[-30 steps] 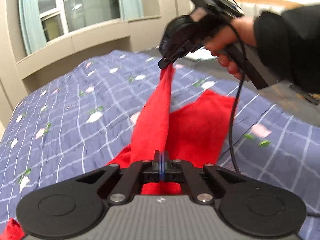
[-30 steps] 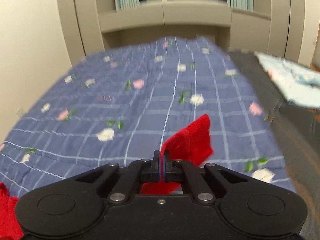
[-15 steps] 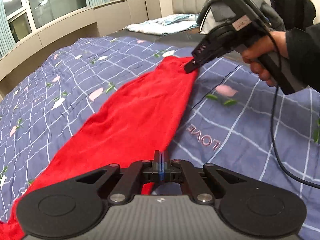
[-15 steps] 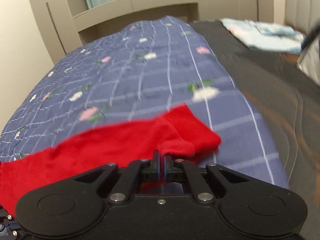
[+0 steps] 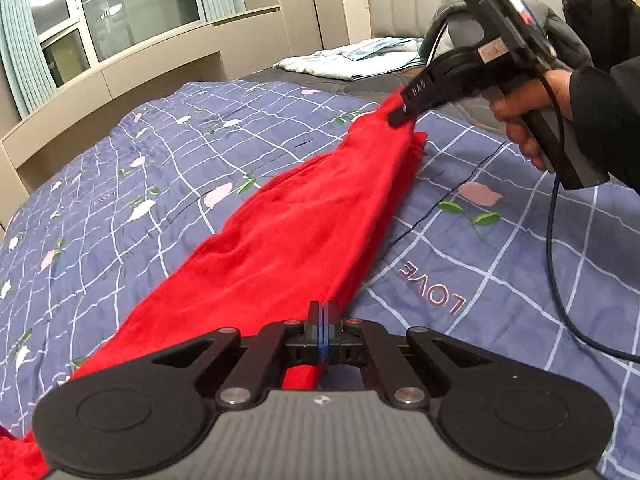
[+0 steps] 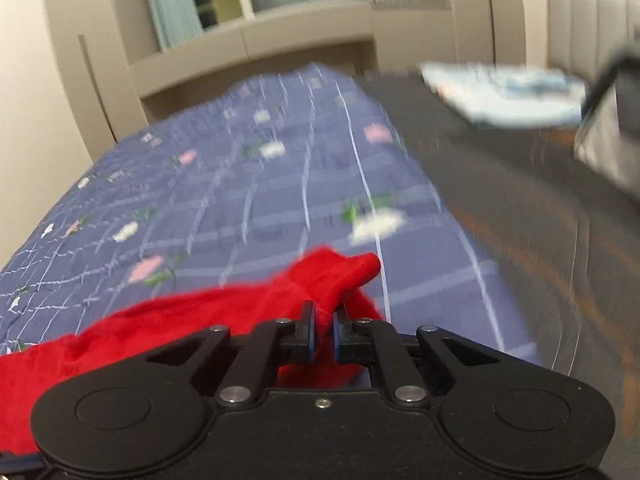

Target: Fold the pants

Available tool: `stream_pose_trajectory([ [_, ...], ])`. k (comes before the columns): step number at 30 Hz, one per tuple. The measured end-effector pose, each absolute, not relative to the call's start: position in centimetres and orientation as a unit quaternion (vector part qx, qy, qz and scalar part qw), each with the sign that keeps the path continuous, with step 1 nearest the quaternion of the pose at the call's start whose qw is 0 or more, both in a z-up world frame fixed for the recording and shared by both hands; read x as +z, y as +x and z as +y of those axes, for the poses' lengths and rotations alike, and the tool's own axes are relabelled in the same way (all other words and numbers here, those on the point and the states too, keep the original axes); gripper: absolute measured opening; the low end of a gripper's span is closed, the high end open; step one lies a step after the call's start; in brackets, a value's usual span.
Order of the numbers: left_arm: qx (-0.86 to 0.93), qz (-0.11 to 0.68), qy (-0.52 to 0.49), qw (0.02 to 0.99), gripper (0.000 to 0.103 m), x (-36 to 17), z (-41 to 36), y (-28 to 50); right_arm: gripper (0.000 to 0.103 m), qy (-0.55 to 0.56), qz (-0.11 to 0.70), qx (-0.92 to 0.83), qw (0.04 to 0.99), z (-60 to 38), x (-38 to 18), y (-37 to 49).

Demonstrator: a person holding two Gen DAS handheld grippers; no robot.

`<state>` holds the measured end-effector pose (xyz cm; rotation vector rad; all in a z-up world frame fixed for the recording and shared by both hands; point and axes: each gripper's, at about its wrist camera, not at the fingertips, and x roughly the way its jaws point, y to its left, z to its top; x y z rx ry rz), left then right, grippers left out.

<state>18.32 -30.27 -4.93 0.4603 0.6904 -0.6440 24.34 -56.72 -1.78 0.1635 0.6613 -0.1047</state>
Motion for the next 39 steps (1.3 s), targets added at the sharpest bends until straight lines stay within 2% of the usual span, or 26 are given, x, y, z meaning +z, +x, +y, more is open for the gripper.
stream_pose_trajectory([
  [2, -0.306, 0.337, 0.223, 0.862, 0.000, -5.4, -30.5, 18.5, 0.008, 0.052, 0.318, -0.053, 0.945, -56.2, -1.8, 24.4],
  [4, -0.303, 0.346, 0.215, 0.861, 0.000, -5.6, -30.4, 18.7, 0.011, 0.032, 0.347, -0.061, 0.935, -56.1, -2.8, 25.1],
  [7, -0.301, 0.364, 0.193, 0.860, 0.010, -5.3, -29.7, 19.0, 0.018, 0.029, 0.369, -0.065, 0.927, -56.4, -3.9, 24.9],
  [8, -0.299, 0.366, 0.190, 0.861, 0.022, -5.0, -29.4, 19.1, 0.022, 0.031, 0.368, -0.066, 0.927, -56.5, -3.9, 24.7],
  [9, -0.294, 0.364, 0.187, 0.864, 0.029, -4.7, -29.2, 19.1, 0.036, 0.034, 0.369, -0.068, 0.926, -56.6, -3.9, 24.4],
  [10, -0.290, 0.360, 0.182, 0.868, 0.045, -4.2, -28.8, 19.0, 0.057, 0.034, 0.372, -0.072, 0.925, -56.5, -3.9, 24.3],
  [11, -0.287, 0.356, 0.175, 0.872, 0.054, -3.7, -28.5, 19.0, 0.066, 0.033, 0.373, -0.074, 0.924, -56.5, -3.8, 24.2],
  [12, -0.284, 0.353, 0.167, 0.876, 0.057, -3.2, -28.1, 19.0, 0.074, 0.029, 0.372, -0.075, 0.925, -56.3, -3.7, 24.0],
  [13, -0.282, 0.350, 0.158, 0.879, 0.063, -2.8, -27.5, 18.9, 0.075, 0.025, 0.370, -0.075, 0.926, -55.9, -3.5, 23.8],
  [14, -0.278, 0.348, 0.149, 0.883, 0.073, -2.2, -27.0, 18.8, 0.077, 0.022, 0.370, -0.075, 0.926, -55.4, -3.1, 23.6],
  [16, -0.260, 0.340, 0.136, 0.894, 0.087, -1.2, -25.6, 18.6, 0.090, 0.023, 0.365, -0.073, 0.928, -54.5, -2.7, 23.1],
  [18, -0.238, 0.330, 0.126, 0.905, 0.093, -0.2, -23.9, 18.3, 0.098, 0.024, 0.357, -0.062, 0.932, -53.2, -2.1, 22.4],
  [20, -0.210, 0.324, 0.119, 0.915, 0.100, 0.8, -21.7, 17.9, 0.100, 0.023, 0.351, -0.043, 0.935, -51.6, -1.5, 21.8],
  [28, -0.076, 0.325, 0.079, 0.939, 0.102, 2.4, -9.0, 15.8, 0.102, 0.041, 0.337, 0.049, 0.939, -42.7, -0.8, 19.8],
  [39, 0.100, 0.352, -0.020, 0.930, 0.102, 0.1, 10.9, 11.9, 0.102, 0.038, 0.368, 0.209, 0.905, -26.8, -2.3, 21.5],
])
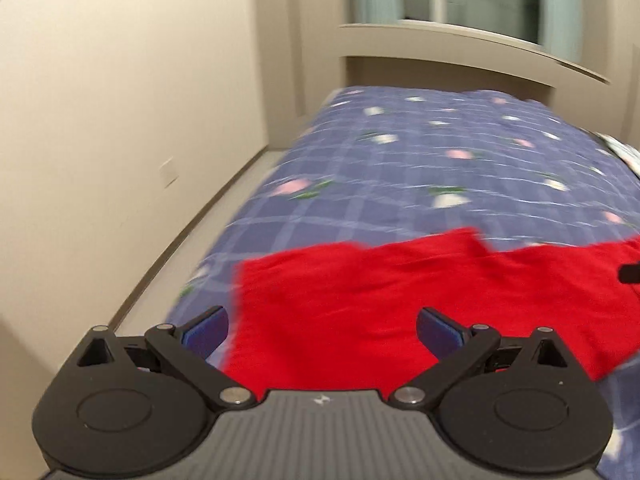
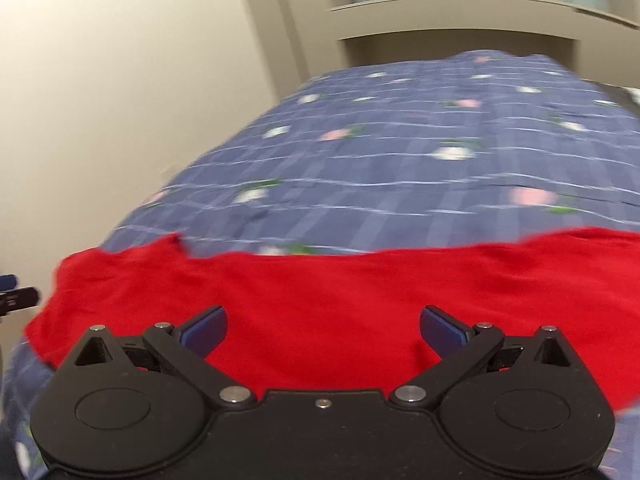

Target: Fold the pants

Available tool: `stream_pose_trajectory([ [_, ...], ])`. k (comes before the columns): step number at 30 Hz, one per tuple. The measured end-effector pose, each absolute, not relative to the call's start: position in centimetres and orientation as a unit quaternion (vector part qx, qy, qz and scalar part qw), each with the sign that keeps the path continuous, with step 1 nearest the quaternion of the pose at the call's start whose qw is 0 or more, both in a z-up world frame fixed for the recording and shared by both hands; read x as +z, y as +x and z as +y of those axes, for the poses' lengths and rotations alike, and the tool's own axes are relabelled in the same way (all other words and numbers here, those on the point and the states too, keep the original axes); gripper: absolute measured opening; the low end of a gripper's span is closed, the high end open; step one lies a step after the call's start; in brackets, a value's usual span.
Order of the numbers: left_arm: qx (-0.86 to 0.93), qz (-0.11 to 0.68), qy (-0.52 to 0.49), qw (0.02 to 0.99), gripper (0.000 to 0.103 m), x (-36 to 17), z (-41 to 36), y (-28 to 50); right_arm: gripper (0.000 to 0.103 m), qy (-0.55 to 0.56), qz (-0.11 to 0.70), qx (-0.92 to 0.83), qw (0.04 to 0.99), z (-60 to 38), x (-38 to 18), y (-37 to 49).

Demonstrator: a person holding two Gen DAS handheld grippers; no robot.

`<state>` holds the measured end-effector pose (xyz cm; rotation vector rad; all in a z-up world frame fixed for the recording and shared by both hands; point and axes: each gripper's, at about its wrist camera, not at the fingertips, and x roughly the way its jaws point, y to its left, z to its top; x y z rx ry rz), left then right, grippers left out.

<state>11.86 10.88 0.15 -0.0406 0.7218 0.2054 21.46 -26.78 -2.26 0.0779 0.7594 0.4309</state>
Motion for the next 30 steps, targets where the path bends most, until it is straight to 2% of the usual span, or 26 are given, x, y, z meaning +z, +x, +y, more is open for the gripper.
stream_pose_trajectory([
  [7, 0.030, 0.350, -0.133, 0.927, 0.102, -2.3, 19.4, 10.7, 0.102, 0.022, 0.384, 0.296, 0.875, -18.0, -2.5, 23.4],
  [13, -0.058, 0.352, -0.136, 0.924, 0.102, -4.3, 21.9, 10.8, 0.102, 0.004, 0.401, 0.330, 0.855, -12.7, -3.2, 25.0],
  [15, -0.077, 0.365, -0.153, 0.915, 0.097, -5.0, 22.4, 11.4, 0.102, -0.003, 0.408, 0.339, 0.848, -11.4, -3.5, 25.5],
  [17, -0.087, 0.375, -0.174, 0.906, 0.085, -5.5, 23.0, 12.0, 0.102, -0.001, 0.415, 0.344, 0.842, -10.5, -3.9, 26.3],
  [21, -0.095, 0.383, -0.209, 0.895, 0.075, -6.3, 24.0, 13.7, 0.101, 0.022, 0.421, 0.338, 0.841, -9.7, -4.4, 27.7],
  [22, -0.097, 0.386, -0.217, 0.891, 0.068, -6.3, 24.1, 14.1, 0.096, 0.026, 0.421, 0.335, 0.843, -9.6, -4.4, 28.0],
  [23, -0.097, 0.391, -0.224, 0.887, 0.056, -6.5, 24.2, 14.6, 0.093, 0.029, 0.422, 0.333, 0.843, -9.4, -4.4, 28.4],
  [25, -0.078, 0.410, -0.232, 0.879, 0.046, -6.9, 24.1, 15.5, 0.083, 0.033, 0.422, 0.326, 0.845, -9.1, -4.4, 29.2],
  [26, -0.066, 0.420, -0.232, 0.875, 0.033, -7.0, 24.0, 15.9, 0.079, 0.033, 0.423, 0.321, 0.847, -8.9, -4.4, 29.6],
  [27, -0.055, 0.425, -0.233, 0.873, 0.027, -7.1, 24.0, 16.1, 0.069, 0.032, 0.425, 0.317, 0.847, -8.7, -4.4, 30.0],
  [28, -0.046, 0.428, -0.236, 0.871, 0.020, -7.1, 24.2, 16.2, 0.051, 0.030, 0.428, 0.314, 0.847, -8.4, -4.5, 30.4],
  [29, -0.041, 0.431, -0.243, 0.868, 0.018, -7.0, 24.4, 16.2, 0.039, 0.027, 0.431, 0.312, 0.846, -8.3, -4.6, 30.7],
  [30, -0.036, 0.429, -0.248, 0.868, 0.018, -6.8, 24.4, 16.0, 0.020, 0.019, 0.434, 0.310, 0.846, -8.0, -4.6, 30.9],
])
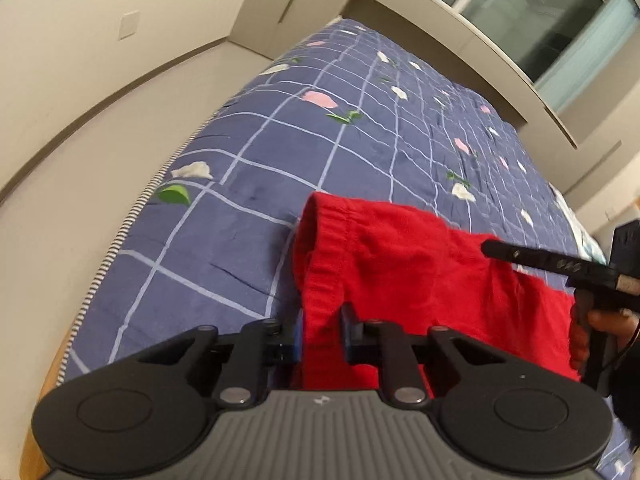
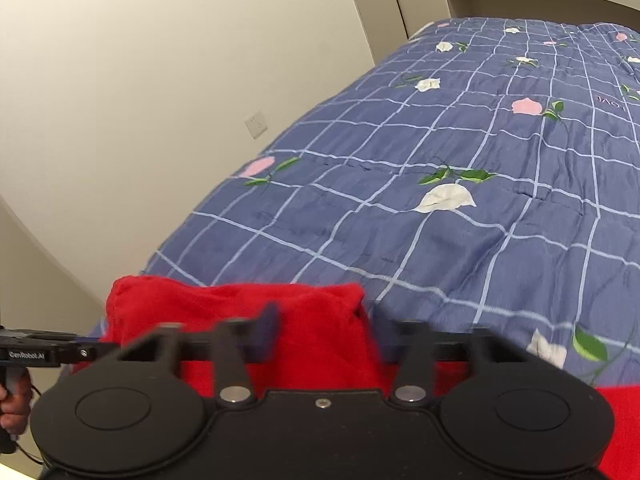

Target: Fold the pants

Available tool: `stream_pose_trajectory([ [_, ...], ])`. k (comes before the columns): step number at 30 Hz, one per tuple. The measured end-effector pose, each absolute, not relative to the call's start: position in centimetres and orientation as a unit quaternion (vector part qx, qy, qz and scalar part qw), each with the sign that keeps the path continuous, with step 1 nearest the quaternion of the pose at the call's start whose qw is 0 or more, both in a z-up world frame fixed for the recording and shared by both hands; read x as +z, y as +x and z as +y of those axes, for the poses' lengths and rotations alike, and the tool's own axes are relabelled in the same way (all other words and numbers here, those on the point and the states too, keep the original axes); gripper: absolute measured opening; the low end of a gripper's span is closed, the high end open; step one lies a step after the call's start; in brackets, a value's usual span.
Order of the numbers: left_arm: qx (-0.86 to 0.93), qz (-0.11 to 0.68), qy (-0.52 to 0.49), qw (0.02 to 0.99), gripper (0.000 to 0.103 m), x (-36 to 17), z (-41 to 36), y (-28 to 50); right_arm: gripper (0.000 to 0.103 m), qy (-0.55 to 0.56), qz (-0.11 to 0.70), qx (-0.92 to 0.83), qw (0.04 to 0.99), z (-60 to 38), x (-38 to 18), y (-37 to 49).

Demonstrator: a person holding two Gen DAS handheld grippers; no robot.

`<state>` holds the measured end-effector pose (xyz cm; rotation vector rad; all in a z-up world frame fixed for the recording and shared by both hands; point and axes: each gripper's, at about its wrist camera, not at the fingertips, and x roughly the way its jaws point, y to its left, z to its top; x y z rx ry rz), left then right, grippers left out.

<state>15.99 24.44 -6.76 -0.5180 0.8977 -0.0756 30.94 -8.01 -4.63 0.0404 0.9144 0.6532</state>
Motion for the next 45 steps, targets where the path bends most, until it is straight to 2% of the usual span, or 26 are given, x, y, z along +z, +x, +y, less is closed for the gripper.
stream_pose_trajectory([
  [1, -0.031, 0.425, -0.244, 0.871, 0.017, -6.4, 24.3, 15.8, 0.011, 0.008, 0.431, 0.305, 0.849, -7.7, -4.6, 31.0],
  [2, -0.023, 0.419, -0.231, 0.878, 0.016, -5.7, 24.0, 15.5, 0.010, -0.003, 0.426, 0.303, 0.853, -7.5, -4.5, 31.0],
  [4, -0.012, 0.401, -0.214, 0.891, 0.008, -4.1, 23.5, 15.0, 0.008, -0.011, 0.411, 0.308, 0.858, -7.5, -4.0, 30.9],
  [7, 0.000, 0.378, -0.199, 0.904, 0.008, -2.2, 23.0, 14.4, 0.007, -0.011, 0.390, 0.303, 0.869, -7.8, -3.3, 30.9],
  [10, 0.013, 0.391, -0.176, 0.904, 0.008, -2.4, 22.4, 15.5, 0.004, -0.015, 0.374, 0.291, 0.881, -7.8, -3.2, 31.1],
  [15, 0.025, 0.433, -0.158, 0.887, 0.012, -5.2, 22.0, 17.1, 0.003, -0.033, 0.391, 0.270, 0.879, -7.4, -4.7, 32.4],
  [17, 0.027, 0.436, -0.160, 0.885, 0.019, -5.6, 22.2, 17.1, 0.006, -0.046, 0.396, 0.269, 0.877, -7.3, -5.4, 32.6],
  [18, 0.029, 0.437, -0.164, 0.884, 0.022, -5.7, 22.4, 17.0, 0.011, -0.055, 0.396, 0.266, 0.877, -7.3, -5.7, 32.6],
  [19, 0.033, 0.437, -0.164, 0.884, 0.030, -5.6, 22.4, 16.9, 0.019, -0.061, 0.394, 0.263, 0.878, -7.2, -5.9, 32.6],
  [20, 0.039, 0.437, -0.162, 0.884, 0.046, -5.4, 22.5, 16.9, 0.024, -0.063, 0.392, 0.257, 0.881, -7.4, -5.9, 32.5],
  [21, 0.047, 0.436, -0.156, 0.885, 0.054, -5.1, 22.4, 16.8, 0.036, -0.061, 0.389, 0.251, 0.884, -7.6, -5.9, 32.3],
  [22, 0.053, 0.431, -0.150, 0.888, 0.068, -4.8, 22.3, 16.7, 0.045, -0.056, 0.384, 0.247, 0.888, -8.0, -5.7, 32.0],
  [23, 0.058, 0.426, -0.146, 0.891, 0.076, -4.5, 22.2, 16.6, 0.051, -0.050, 0.375, 0.246, 0.892, -8.5, -5.4, 31.7],
  [24, 0.060, 0.421, -0.143, 0.894, 0.078, -4.2, 22.1, 16.7, 0.066, -0.046, 0.367, 0.247, 0.896, -9.0, -5.1, 31.2],
  [25, 0.061, 0.417, -0.142, 0.896, 0.083, -3.9, 21.9, 16.8, 0.075, -0.045, 0.360, 0.247, 0.899, -9.4, -4.8, 30.7],
  [26, 0.062, 0.413, -0.139, 0.898, 0.088, -3.7, 21.7, 17.1, 0.076, -0.048, 0.353, 0.247, 0.901, -9.7, -4.6, 30.1],
  [30, 0.091, 0.414, -0.124, 0.897, 0.090, -3.6, 20.8, 19.5, 0.089, -0.081, 0.338, 0.251, 0.904, -10.3, -4.8, 27.7],
  [35, 0.113, 0.445, -0.122, 0.880, 0.090, -5.6, 20.8, 22.6, 0.090, -0.125, 0.354, 0.234, 0.897, -9.6, -6.5, 27.5],
  [38, 0.116, 0.461, -0.120, 0.872, 0.093, -6.9, 20.8, 23.3, 0.096, -0.132, 0.365, 0.227, 0.893, -9.5, -7.6, 28.2],
  [45, 0.139, 0.457, -0.115, 0.871, 0.096, -5.3, 20.0, 22.3, 0.102, -0.099, 0.340, 0.239, 0.904, -12.7, -6.1, 26.8],
])
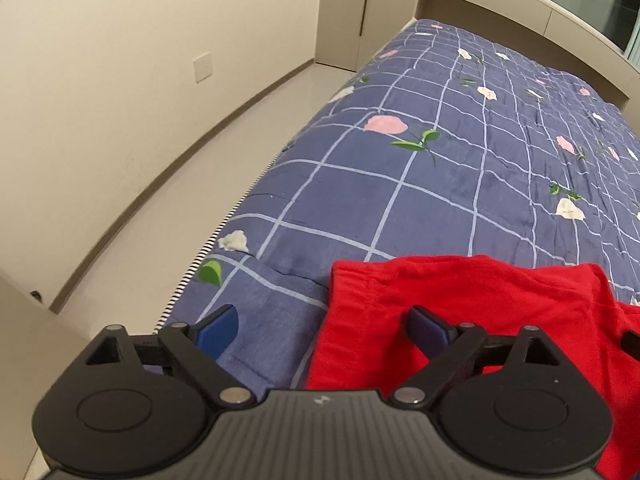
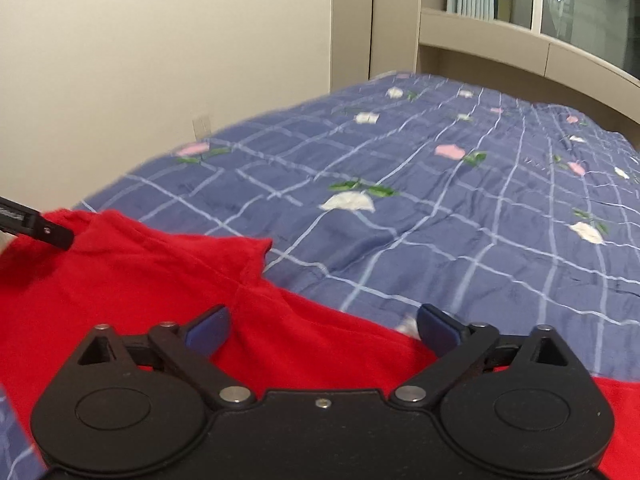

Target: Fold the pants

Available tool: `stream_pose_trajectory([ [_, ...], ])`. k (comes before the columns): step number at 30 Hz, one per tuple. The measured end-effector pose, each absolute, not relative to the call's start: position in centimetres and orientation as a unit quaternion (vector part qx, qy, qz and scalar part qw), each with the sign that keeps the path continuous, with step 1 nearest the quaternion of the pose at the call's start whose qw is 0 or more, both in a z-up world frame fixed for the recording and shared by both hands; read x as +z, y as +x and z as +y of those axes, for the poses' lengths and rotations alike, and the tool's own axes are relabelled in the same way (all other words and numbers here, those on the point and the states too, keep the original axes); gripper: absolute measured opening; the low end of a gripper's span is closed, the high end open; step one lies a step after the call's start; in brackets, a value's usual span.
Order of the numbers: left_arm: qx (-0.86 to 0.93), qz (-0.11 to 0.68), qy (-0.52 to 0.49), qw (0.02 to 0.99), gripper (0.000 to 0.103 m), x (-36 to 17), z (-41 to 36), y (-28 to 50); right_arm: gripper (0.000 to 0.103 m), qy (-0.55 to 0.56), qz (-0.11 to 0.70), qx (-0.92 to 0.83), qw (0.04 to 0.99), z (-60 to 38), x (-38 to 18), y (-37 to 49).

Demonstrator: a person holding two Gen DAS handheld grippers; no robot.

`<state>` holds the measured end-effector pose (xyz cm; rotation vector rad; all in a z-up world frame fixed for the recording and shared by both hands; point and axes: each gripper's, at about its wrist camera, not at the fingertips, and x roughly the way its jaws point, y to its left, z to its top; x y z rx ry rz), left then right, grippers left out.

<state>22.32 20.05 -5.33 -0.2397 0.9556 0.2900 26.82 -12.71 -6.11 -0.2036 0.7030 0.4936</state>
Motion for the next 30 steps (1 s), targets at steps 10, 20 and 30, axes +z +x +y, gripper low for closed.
stream_pose_trajectory([
  [10, 0.137, 0.370, -0.095, 0.914, 0.102, 0.0, 13.8, 18.9, 0.102, -0.022, 0.303, 0.162, 0.939, -28.3, -2.6, 19.1],
  [20, 0.018, 0.350, -0.094, 0.932, 0.102, 1.1, 1.5, 18.7, 0.103, 0.108, 0.281, 0.002, 0.954, -45.6, -3.0, 15.8],
  [30, -0.096, 0.381, -0.067, 0.917, 0.103, -1.9, -10.9, 20.9, 0.103, 0.209, 0.279, -0.019, 0.937, -55.0, -6.1, 19.2],
])
